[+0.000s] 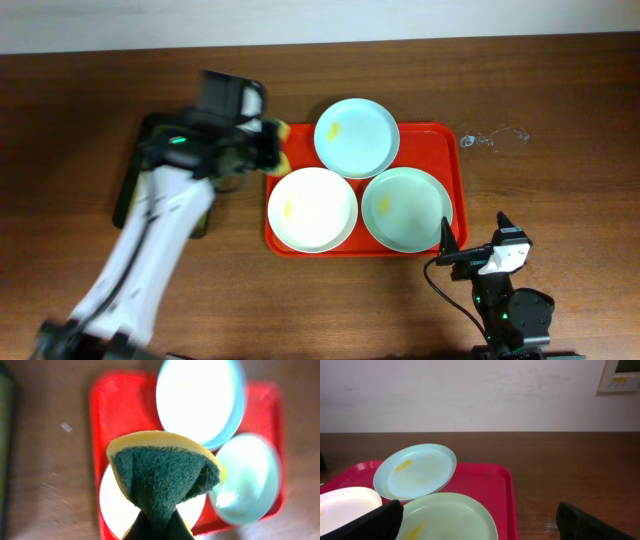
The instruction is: Clean dirty plates on tray and stack at the side
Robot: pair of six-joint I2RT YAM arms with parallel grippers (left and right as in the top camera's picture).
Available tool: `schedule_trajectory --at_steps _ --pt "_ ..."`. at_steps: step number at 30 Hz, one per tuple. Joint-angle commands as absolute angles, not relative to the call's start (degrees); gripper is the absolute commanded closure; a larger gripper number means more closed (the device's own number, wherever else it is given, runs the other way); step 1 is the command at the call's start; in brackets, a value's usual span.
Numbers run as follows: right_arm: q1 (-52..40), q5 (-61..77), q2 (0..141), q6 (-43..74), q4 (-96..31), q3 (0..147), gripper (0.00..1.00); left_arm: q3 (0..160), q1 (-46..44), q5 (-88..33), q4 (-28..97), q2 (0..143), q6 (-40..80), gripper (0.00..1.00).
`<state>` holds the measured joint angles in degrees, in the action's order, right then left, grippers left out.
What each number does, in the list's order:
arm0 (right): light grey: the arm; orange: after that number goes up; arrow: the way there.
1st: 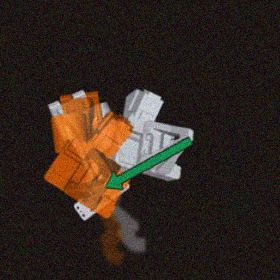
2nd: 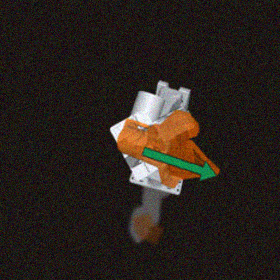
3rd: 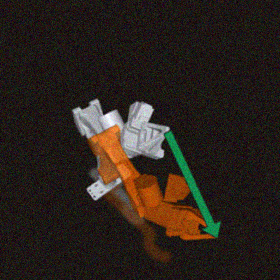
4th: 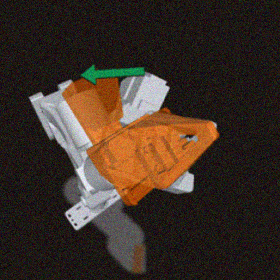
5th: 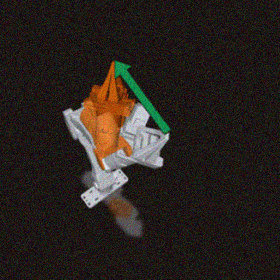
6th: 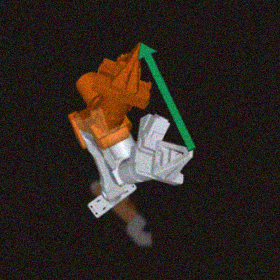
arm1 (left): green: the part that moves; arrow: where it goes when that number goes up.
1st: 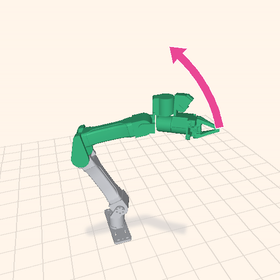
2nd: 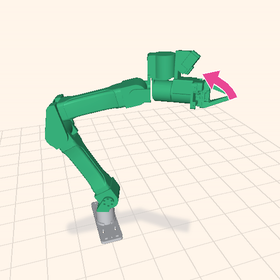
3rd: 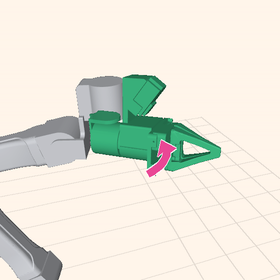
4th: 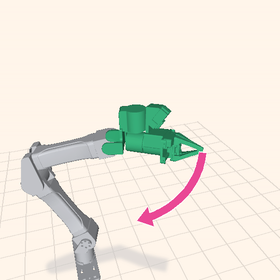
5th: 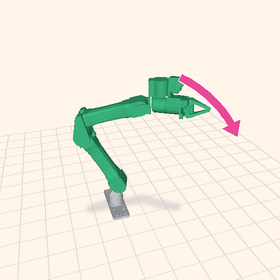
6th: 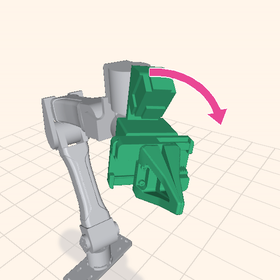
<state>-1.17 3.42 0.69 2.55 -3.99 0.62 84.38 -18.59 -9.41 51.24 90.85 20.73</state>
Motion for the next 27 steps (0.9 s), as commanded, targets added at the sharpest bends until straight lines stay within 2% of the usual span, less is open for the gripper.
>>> schedule_trajectory --at_steps 1,6,7,8,9,11,14,17,18,19,20,25,27 --pt "-1.5 2.94 0.32 2.39 -4.29 0.32 0.02 82.89 -25.23 -7.51 49.95 101.21 20.27 1.0" --pt "-1.5 2.92 0.32 2.39 -4.29 0.32 0.02 82.89 -29.36 -7.51 46.74 111.94 20.32 1.0" --pt "-1.5 2.94 0.32 2.39 -4.29 0.32 0.02 82.89 -29.36 -7.49 46.7 112.49 20.29 0.95" --pt "-1.5 2.94 0.32 2.39 -4.29 0.32 0.02 82.87 -29.36 -7.49 46.78 112.77 20.27 0.56" --pt "-1.5 2.92 0.32 2.39 -4.29 0.32 0.02 82.87 -29.36 -7.51 46.96 112.77 20.27 0.28" --pt "-1.5 2.92 0.32 2.39 -4.29 0.32 0.02 83.09 -29.26 -7.64 47.16 112.75 20.23 0.25" --pt "-1.5 2.94 0.32 2.39 -4.29 0.32 0.02 87.29 -26.72 -7.68 50.92 110.89 20.25 0.27" --pt "-1.5 2.92 0.32 2.39 -4.29 0.32 0.02 92.6 -20.32 -7.51 55.83 103.7 20.25 0.29" --pt "-1.5 2.94 0.32 2.39 -4.29 0.32 0.02 92.73 -17.52 -6.76 56.1 100.84 20.23 0.27" --pt "-1.5 2.92 0.32 2.39 -4.29 0.32 0.02 92.73 -14.06 -4.25 56.75 97.91 20.23 0.05" --pt "-1.5 2.94 0.32 2.39 -4.29 0.32 0.02 92.73 -10.48 -0.14 58.92 95.79 20.23 0.01" --pt "-1.5 2.94 0.32 2.39 -4.29 0.32 0.02 92.16 -1.04 3.03 65.63 95.9 20.25 0.01" --pt "-1.5 6.83 0.32 3.07 1.87 0.32 0.02 91.77 0.38 2.85 65.41 95.9 20.25 0.01"
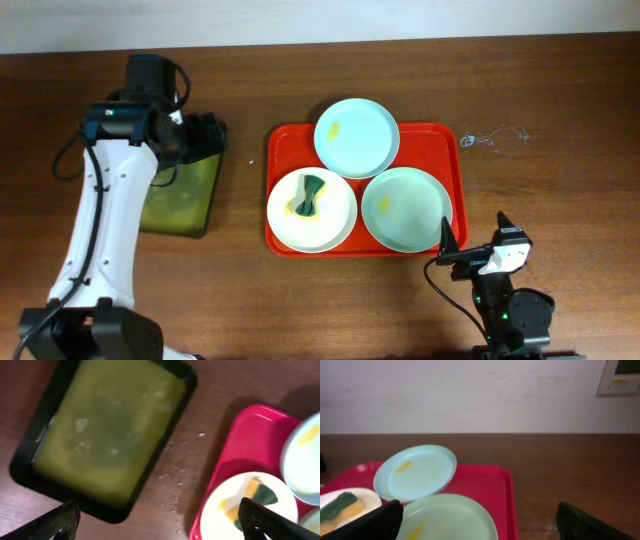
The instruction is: Clean dirty plates on tray and stack at the side
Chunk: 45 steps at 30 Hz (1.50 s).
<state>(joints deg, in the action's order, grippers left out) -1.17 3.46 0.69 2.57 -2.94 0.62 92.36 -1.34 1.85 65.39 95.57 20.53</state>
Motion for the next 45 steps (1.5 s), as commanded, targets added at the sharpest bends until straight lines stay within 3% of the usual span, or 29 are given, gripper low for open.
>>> schedule_trajectory --at_steps 1,3,4,6,7,9,12,14,15,17,18,19,20,23,26,33,35,45 --pt "-1.5 13.91 0.32 5.43 5.63 0.32 0.02 91.77 0.45 2.83 65.41 95.9 20.25 0.01" --pt "-1.5 25.17 0.32 5.48 19.27 0.32 0.02 91.77 0.14 2.81 65.43 95.92 20.25 0.01" --pt "-1.5 32.25 0.32 5.48 33.43 0.32 0.02 91.77 -0.23 2.81 65.49 95.92 20.25 0.01" --pt "-1.5 31.03 0.36 5.45 48.21 0.86 0.02 91.77 -0.32 2.81 65.39 95.92 20.25 0.0" --pt "-1.5 28.62 0.43 5.45 49.63 2.52 0.02 91.77 -0.32 2.81 65.17 95.92 20.27 0.01" --pt "-1.5 26.13 2.94 5.02 37.54 11.88 0.02 91.77 -0.32 2.81 65.19 95.92 20.27 0.01" --pt "-1.5 28.34 23.44 0.93 -2.33 39.35 0.02 91.77 -0.43 2.79 65.21 95.92 20.27 0.01" --pt "-1.5 41.32 37.56 1.04 -9.34 51.09 0.02 91.77 -0.43 2.5 65.41 95.92 20.27 0.01" --pt "-1.5 54.15 44.69 3.75 -10.11 55.33 0.01 91.77 -0.43 2.37 65.45 95.92 20.25 0.01" --pt "-2.11 68.47 57.23 10.66 -2.98 59.18 0.02 91.77 -1.02 2.37 65.54 95.92 20.25 0.01" --pt "-2.83 67.09 63.59 19.09 -1.72 60.6 0.02 91.77 -1.41 2.37 65.6 95.92 20.25 0.01" --pt "-4.03 66.06 68.77 20.75 -2.35 61.21 0.32 91.77 -1.56 2.37 65.58 95.92 20.27 0.0" --pt "-5.76 60.53 73.1 22.7 -6.0 61.49 0.43 91.77 -1.63 2.37 65.6 95.92 20.25 0.01" --pt "-13.91 28.82 85.54 19.92 -26.68 66.11 0.43 91.77 -1.74 2.37 66.08 95.94 20.25 0.01" --pt "-20.1 11.6 96.84 15.9 -43.29 76.69 0.44 91.77 -1.78 2.37 65.21 95.94 20.29 0.01" --pt "-23.77 8.32 110.1 12.21 -40.03 78.39 0.51 91.77 -1.78 -0.23 65.08 95.94 20.25 0.01" --pt "-23.99 8.97 111.02 10.17 -39.48 78.35 0.57 91.77 -1.78 -0.3 64.97 96.05 20.25 0.01" --pt "-25.17 9.23 111.22 6.44 -36.84 75.05 0.57 91.74 -1.89 -3.29 65.41 96.64 20.25 0.04"
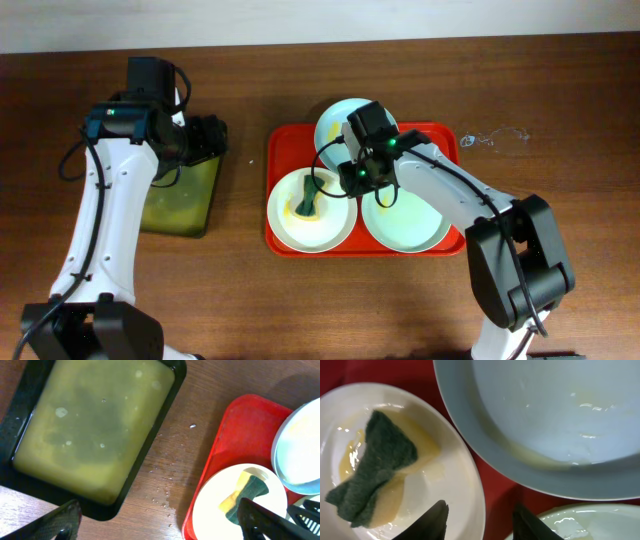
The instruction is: Clean dirty plates on tray and stack at the side
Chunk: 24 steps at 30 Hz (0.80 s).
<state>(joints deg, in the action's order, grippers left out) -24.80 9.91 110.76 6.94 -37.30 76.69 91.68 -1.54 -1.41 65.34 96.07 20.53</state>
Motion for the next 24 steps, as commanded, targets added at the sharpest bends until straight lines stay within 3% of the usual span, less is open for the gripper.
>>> schedule_trajectory --at_steps 1,4,8,9,12,14,16,19,22,24 --pt "-25.17 9.23 111.39 6.44 -36.84 74.91 0.57 91.74 -2.15 -3.27 65.41 96.64 20.25 0.09" --pt "-25.17 9.23 113.1 6.42 -36.97 74.78 0.57 91.74 -4.93 -3.27 65.3 96.64 20.25 0.12" --pt "-25.1 9.85 115.87 6.44 -37.23 74.78 0.67 91.74 -8.88 -3.25 64.03 97.84 20.25 0.16" --pt "-25.02 9.89 115.81 6.44 -37.3 74.78 0.7 91.74 -9.74 -3.27 63.79 99.0 20.25 0.26" --pt "-24.93 12.49 115.81 6.42 -37.08 74.81 0.85 91.74 -12.73 -8.91 62.76 106.26 19.99 0.72" --pt "-24.95 13.06 115.81 6.44 -36.62 74.81 0.86 91.74 -14.15 -12.99 61.89 109.86 17.91 0.68" --pt "-24.86 13.04 115.83 7.64 -36.14 74.81 0.85 91.74 -16.58 -17.85 60.23 114.93 13.39 0.53" --pt "-23.64 13.13 115.81 8.47 -36.18 74.81 0.85 91.74 -19.27 -18.96 59.92 122.04 11.09 0.53" --pt "-22.83 13.96 115.83 8.62 -36.16 74.81 0.85 91.74 -19.51 -28.27 58.7 124.22 1.17 0.39" --pt "-22.79 13.98 115.83 8.62 -36.16 74.78 0.85 91.74 -19.51 -28.1 58.52 124.25 1.19 0.39"
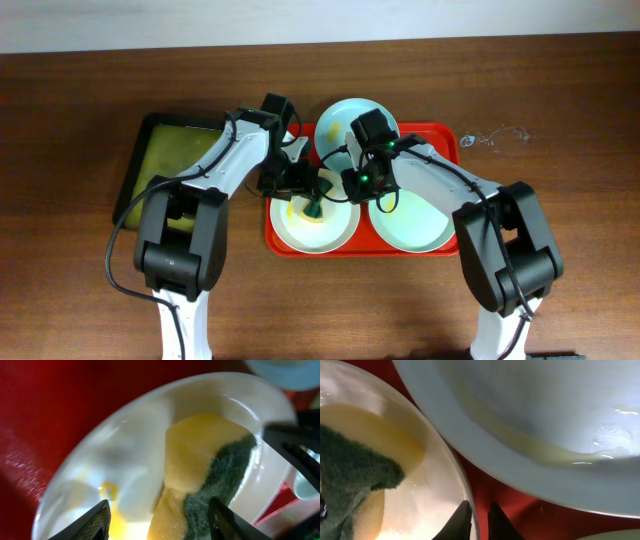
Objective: Clean dirty plates on tray and stack at the side
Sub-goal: 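Scrub the white plate with the sponge while the right gripper holds it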
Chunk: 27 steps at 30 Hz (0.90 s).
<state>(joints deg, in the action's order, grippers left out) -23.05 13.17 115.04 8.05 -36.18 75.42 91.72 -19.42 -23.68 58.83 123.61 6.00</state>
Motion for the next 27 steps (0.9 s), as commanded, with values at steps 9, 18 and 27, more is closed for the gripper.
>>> schedule_trajectory --at_steps 9,18,27 --pt "-22.79 14.81 115.83 8.6 -35.75 74.78 0.85 96.79 -18.44 -26.61 63.53 122.89 1.19 0.5" --pt "-22.81 14.81 115.83 8.62 -35.11 74.78 0.84 96.36 -22.11 -20.95 64.07 122.56 2.35 0.47" --pt "-22.81 14.79 115.83 8.6 -35.55 74.78 0.85 92.33 -25.5 -12.71 60.18 122.78 9.85 0.54"
